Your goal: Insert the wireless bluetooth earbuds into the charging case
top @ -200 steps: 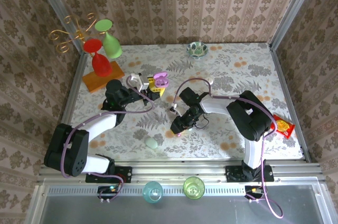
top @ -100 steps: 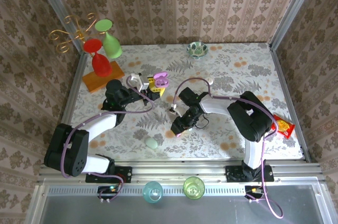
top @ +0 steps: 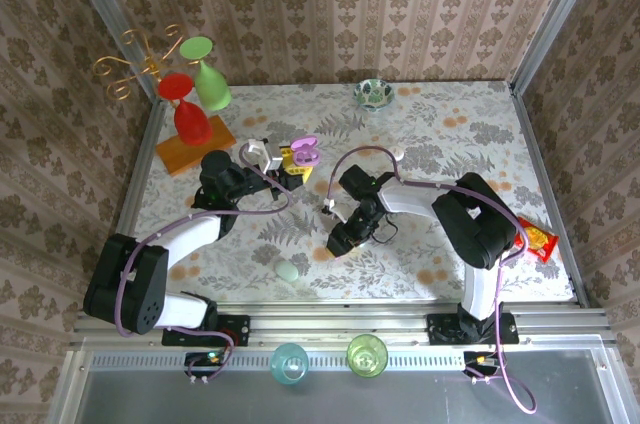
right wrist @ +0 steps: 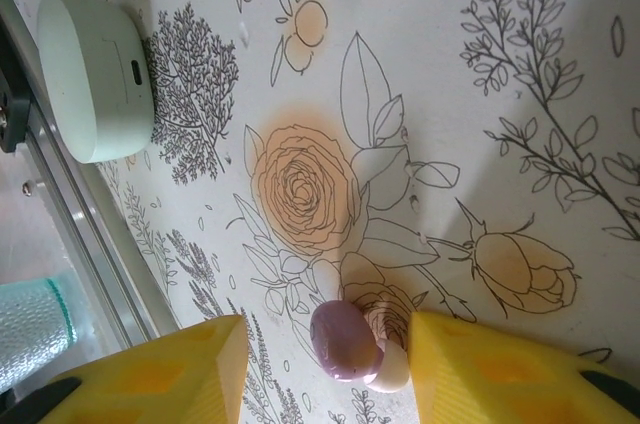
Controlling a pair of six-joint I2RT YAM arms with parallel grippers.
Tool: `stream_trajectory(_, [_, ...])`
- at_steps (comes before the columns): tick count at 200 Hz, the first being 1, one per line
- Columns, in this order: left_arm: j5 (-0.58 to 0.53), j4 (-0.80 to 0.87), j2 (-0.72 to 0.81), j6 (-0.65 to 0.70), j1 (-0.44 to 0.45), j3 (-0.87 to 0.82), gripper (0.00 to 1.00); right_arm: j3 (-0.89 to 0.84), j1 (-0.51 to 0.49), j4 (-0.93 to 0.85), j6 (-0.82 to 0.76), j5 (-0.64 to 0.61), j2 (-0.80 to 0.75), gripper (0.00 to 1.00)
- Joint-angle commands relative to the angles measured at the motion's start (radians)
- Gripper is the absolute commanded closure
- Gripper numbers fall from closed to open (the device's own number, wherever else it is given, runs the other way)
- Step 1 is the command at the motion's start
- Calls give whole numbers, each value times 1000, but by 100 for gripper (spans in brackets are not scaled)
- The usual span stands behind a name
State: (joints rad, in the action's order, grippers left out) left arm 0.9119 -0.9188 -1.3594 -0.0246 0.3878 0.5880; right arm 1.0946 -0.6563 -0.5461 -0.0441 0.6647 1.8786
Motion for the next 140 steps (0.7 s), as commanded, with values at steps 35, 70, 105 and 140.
stream_trajectory(35, [-1, 5, 4, 31, 9, 23, 82, 31, -27, -61, -72, -58, 8, 52])
stream_trajectory(70, [0, 0, -1, 29, 10, 25, 82, 63, -34, -86, -97, -84, 48, 56])
stream_trajectory(105, [-2, 7, 3, 31, 9, 25, 82, 80, -34, -76, -83, -88, 76, 64])
stream_trajectory(140, [-4, 8, 4, 30, 8, 22, 82, 75, -34, -62, -65, -80, 80, 71])
